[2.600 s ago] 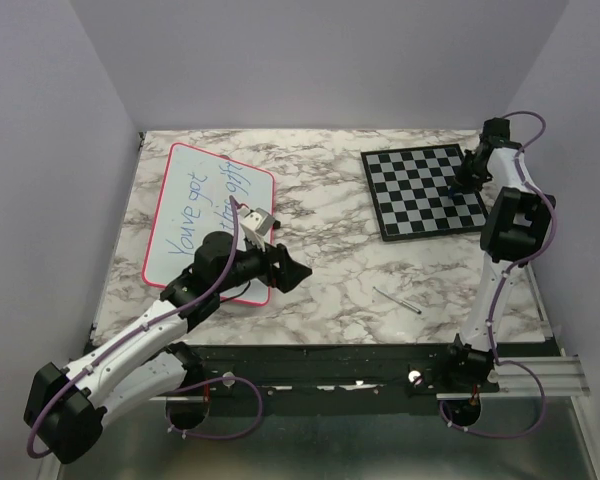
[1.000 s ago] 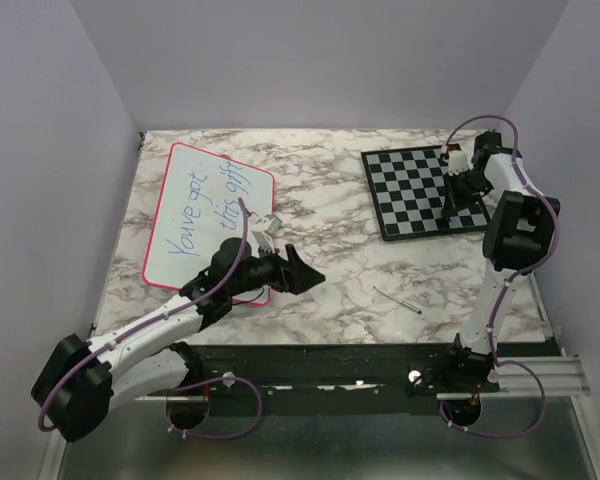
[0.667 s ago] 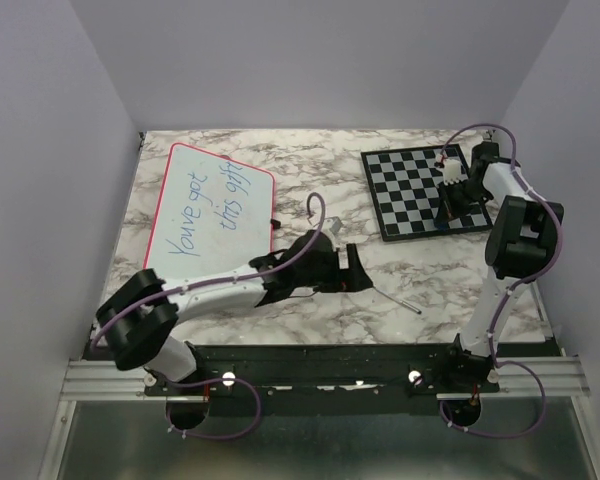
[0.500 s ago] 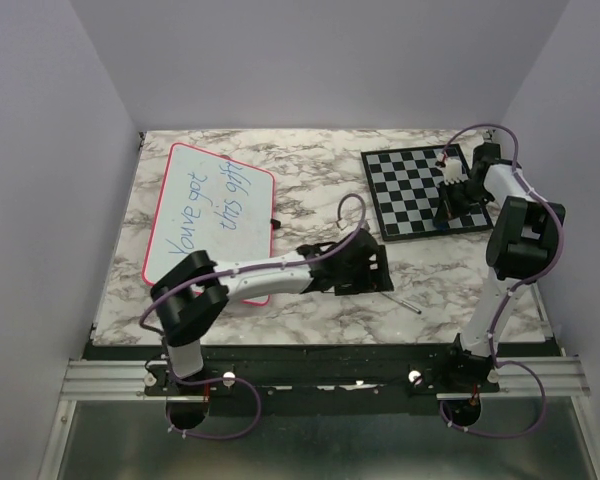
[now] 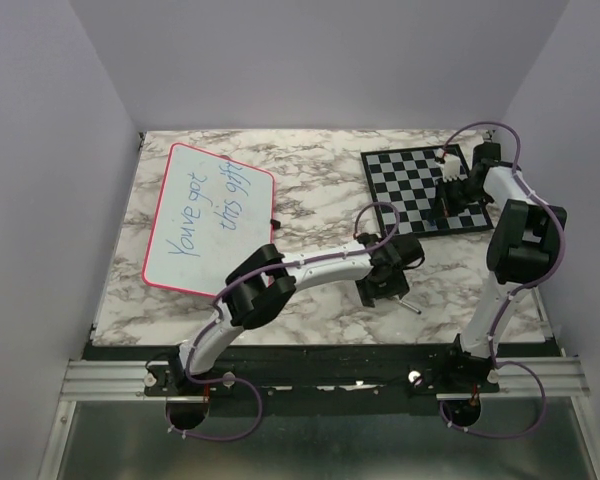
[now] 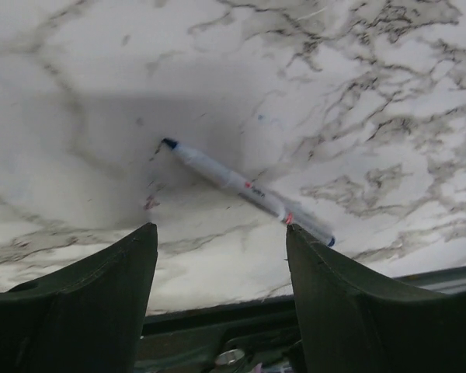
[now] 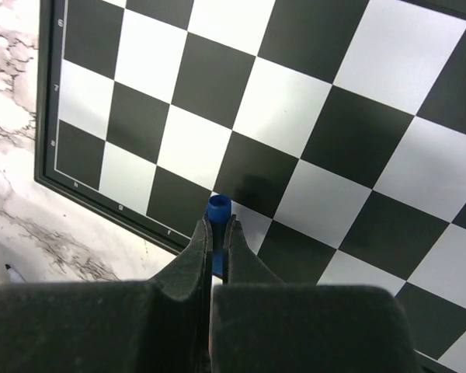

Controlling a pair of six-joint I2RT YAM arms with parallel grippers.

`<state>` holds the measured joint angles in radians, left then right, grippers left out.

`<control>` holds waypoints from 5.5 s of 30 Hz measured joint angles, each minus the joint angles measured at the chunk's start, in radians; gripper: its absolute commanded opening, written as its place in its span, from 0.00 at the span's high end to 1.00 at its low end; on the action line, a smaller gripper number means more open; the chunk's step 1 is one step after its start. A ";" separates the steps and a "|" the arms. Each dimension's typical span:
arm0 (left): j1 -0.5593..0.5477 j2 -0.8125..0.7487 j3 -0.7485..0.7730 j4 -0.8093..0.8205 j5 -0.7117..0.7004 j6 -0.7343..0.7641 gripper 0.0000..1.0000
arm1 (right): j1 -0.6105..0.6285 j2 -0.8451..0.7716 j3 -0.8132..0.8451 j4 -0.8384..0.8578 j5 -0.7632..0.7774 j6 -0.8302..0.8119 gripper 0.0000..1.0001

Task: Write a sentence on the whiteboard
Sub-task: Pick up the whiteboard marker without the cap from the center of the board, then insert the whiteboard marker without the cap into the pen cap.

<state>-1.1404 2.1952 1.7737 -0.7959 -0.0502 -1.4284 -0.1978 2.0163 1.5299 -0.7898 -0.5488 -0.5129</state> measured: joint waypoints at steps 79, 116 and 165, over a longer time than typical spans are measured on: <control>0.068 -0.323 -0.533 0.103 0.132 1.022 1.00 | 0.000 -0.094 -0.093 0.005 -0.105 -0.050 0.99; 0.081 -0.342 -0.589 0.465 -0.025 1.772 1.00 | 0.297 -0.053 -0.259 -0.431 -0.255 -0.546 0.99; 0.081 -0.353 -0.643 0.565 -0.025 1.807 1.00 | 0.441 0.063 -0.155 -0.431 -0.256 -0.453 0.99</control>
<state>-1.0595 1.8420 1.1309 -0.2310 -0.0750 0.3790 0.2436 2.0792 1.3746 -1.2213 -0.8043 -0.9657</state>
